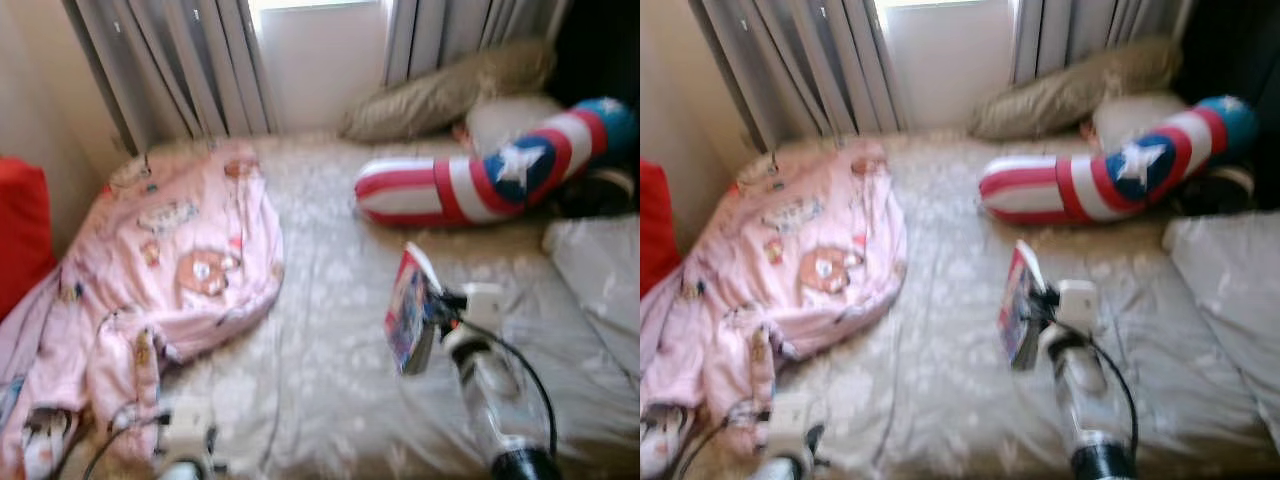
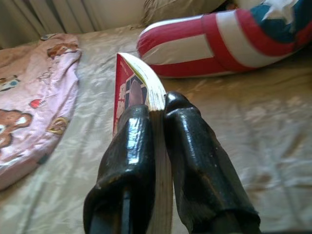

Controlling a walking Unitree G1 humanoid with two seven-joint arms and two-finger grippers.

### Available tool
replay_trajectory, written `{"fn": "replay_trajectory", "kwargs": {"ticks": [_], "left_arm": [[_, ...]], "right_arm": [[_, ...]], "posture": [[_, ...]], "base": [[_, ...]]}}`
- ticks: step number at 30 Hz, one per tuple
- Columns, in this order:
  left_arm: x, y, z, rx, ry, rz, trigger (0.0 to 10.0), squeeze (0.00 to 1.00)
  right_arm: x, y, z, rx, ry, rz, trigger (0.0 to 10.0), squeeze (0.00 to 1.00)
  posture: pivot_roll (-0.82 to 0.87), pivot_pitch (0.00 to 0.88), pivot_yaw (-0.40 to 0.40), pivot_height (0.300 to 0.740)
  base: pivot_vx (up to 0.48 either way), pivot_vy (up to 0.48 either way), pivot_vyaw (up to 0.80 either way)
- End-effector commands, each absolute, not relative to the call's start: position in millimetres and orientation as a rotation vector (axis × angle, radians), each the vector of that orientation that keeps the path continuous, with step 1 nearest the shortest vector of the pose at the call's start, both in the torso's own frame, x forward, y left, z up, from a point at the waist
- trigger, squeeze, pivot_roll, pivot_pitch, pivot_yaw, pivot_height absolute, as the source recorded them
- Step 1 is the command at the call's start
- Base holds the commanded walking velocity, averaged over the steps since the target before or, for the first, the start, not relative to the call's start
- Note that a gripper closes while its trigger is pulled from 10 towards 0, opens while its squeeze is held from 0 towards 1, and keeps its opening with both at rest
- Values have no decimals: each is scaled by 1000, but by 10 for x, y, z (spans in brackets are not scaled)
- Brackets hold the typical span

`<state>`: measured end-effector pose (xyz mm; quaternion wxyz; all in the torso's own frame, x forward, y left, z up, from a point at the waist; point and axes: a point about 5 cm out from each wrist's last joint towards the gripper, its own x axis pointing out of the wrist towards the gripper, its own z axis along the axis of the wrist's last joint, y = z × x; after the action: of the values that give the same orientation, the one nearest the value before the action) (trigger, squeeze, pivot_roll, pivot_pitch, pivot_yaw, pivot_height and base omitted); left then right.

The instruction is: Clean up the room

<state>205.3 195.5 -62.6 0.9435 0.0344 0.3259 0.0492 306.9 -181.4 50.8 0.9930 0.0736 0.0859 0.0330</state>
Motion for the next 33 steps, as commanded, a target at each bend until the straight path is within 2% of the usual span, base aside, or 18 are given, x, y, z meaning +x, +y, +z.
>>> {"fn": "replay_trajectory", "kwargs": {"ticks": [1,10,16,21,33], "left_arm": [[2039,2039,-624,104,676,101,10000,0],[2036,2036,-626,104,676,100,10000,0],[2027,2033,-631,97,677,105,10000,0],[2037,2018,-628,92,674,98,10000,0],[2050,1968,-628,95,672,74,10000,0]], "right_arm": [[3134,-1748,628,154,121,89,10000,0],[3117,-1736,613,148,129,99,10000,0],[3105,-1719,616,122,127,127,10000,0],[3105,-1672,640,93,114,168,10000,0],[3110,-1727,617,100,129,130,10000,0]], "posture": [[33,0,30,740],[32,0,30,740],[28,0,31,740],[25,0,31,740],[12,0,33,740]], "base": [[0,-349,0],[0,-344,0],[0,0,0],[0,0,800],[0,0,0]]}}
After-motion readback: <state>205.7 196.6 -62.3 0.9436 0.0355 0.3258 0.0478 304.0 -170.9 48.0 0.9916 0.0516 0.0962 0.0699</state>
